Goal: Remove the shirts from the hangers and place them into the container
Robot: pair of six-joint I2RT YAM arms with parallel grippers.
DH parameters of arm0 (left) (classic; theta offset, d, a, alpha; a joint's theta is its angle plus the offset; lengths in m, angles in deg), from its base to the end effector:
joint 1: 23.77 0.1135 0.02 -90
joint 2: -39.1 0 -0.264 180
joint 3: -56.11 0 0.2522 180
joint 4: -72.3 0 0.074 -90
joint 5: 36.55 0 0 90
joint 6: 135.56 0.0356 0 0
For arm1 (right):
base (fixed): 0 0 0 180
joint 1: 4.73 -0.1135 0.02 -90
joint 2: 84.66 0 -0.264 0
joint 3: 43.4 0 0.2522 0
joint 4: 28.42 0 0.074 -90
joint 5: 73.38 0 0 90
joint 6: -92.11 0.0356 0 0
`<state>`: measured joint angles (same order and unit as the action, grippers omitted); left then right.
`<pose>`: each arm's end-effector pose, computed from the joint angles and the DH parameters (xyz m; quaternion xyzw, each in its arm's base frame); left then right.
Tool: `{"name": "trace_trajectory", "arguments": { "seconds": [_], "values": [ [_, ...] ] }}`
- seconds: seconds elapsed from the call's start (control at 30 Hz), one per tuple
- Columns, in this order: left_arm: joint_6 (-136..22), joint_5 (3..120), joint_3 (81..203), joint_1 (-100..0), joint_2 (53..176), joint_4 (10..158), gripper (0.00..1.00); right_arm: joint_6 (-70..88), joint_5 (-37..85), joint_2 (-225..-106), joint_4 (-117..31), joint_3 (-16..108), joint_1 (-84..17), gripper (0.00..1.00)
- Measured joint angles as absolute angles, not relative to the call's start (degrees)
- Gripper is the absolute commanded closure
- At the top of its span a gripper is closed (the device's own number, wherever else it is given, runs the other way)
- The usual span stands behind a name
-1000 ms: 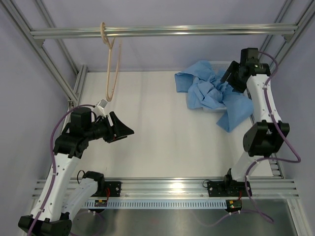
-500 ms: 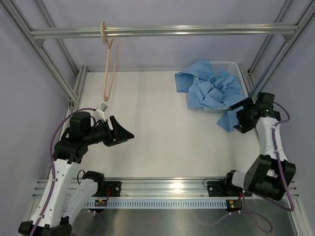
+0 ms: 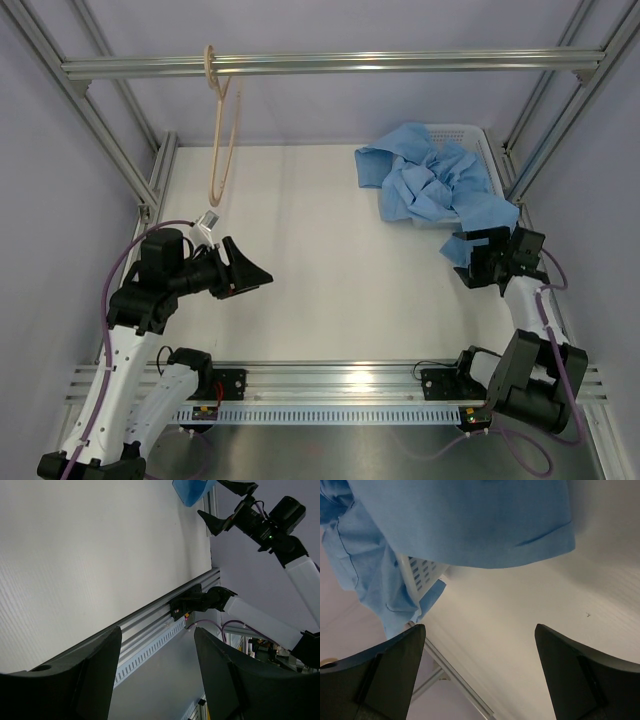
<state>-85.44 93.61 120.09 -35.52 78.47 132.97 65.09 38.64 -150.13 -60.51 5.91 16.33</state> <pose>0.1197 -0.0483 0.3264 -0.0524 0.8498 -0.4609 0.2502 0.2137 -0.0680 0.2036 0.5634 0.7269 0.2918 0.2628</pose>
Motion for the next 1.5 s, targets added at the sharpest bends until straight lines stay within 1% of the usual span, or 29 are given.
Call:
{"name": "trace_trajectory", "arguments": {
  "seconds": [0.1, 0.23, 0.4, 0.5, 0.67, 0.8, 0.97, 1.1, 1.2, 1.23, 1.33, 1.4, 1.43, 1.47, 1.5],
  "values": [
    [-85.44, 93.61, 120.11, -35.52, 78.47, 133.13, 0.35, 72.02, 38.07, -146.09, -49.39, -2.4, 16.36, 0.01],
    [-85.05, 93.61, 120.11, -35.52, 78.47, 133.43, 0.35, 78.18, 35.56, -142.68, -35.68, -8.65, 16.38, 0.01],
    [-84.52, 93.66, 120.11, -35.52, 78.49, 134.7, 0.35, 83.49, 34.86, -150.92, -16.53, -11.67, 16.4, 0.01],
    [-84.39, 93.63, 120.11, -35.52, 78.58, 135.53, 0.35, 85.51, 33.33, -155.38, -10.81, -13.13, 16.4, 0.0],
    [-84.35, 93.61, 120.33, -35.52, 78.58, 136.67, 0.35, 85.51, 31.05, -157.5, -8.58, -12.52, 16.38, 0.01],
    [-84.13, 93.59, 120.44, -35.52, 78.54, 137.39, 0.35, 84.19, 27.73, -154.66, -11.05, -11.25, 16.4, 0.01],
    [-83.97, 93.59, 120.44, -35.52, 78.51, 137.63, 0.35, 79.47, 22.73, -149.17, -21.19, -6.92, 16.4, 0.01],
    [-83.69, 93.59, 120.44, -35.52, 78.51, 138.04, 0.35, 75.01, 18.46, -147.03, -29.15, -2.33, 16.4, 0.02],
    [-83.54, 93.59, 120.44, -35.52, 78.54, 138.11, 0.35, 71.87, 16.52, -147.75, -34.06, 1.38, 16.53, 0.1],
    [-83.52, 93.59, 120.44, -35.52, 78.54, 138.11, 0.35, 70.93, 16.06, -148.41, -35.4, 2.72, 16.6, 0.21],
    [-83.47, 93.59, 120.44, -35.52, 78.56, 138.18, 0.35, 67.89, 15.6, -151.45, -38.39, 6.76, 16.71, 0.4],
    [-83.34, 93.59, 120.44, -35.52, 78.54, 138.31, 0.35, 65.92, 15.62, -153.87, -39.59, 9.25, 16.73, 0.54],
    [-83.32, 93.59, 120.44, -35.52, 78.54, 138.35, 0.35, 64.78, 15.64, -155.29, -40.93, 10.83, 16.73, 0.62],
    [-83.32, 93.59, 120.44, -35.52, 78.49, 138.39, 0.35, 63.76, 15.67, -156.58, -41.82, 12.29, 16.73, 0.75],
    [-83.32, 93.59, 120.44, -35.52, 78.43, 138.46, 0.35, 62.56, 15.73, -157.98, -42.61, 13.84, 16.75, 0.82]
  ]
}}
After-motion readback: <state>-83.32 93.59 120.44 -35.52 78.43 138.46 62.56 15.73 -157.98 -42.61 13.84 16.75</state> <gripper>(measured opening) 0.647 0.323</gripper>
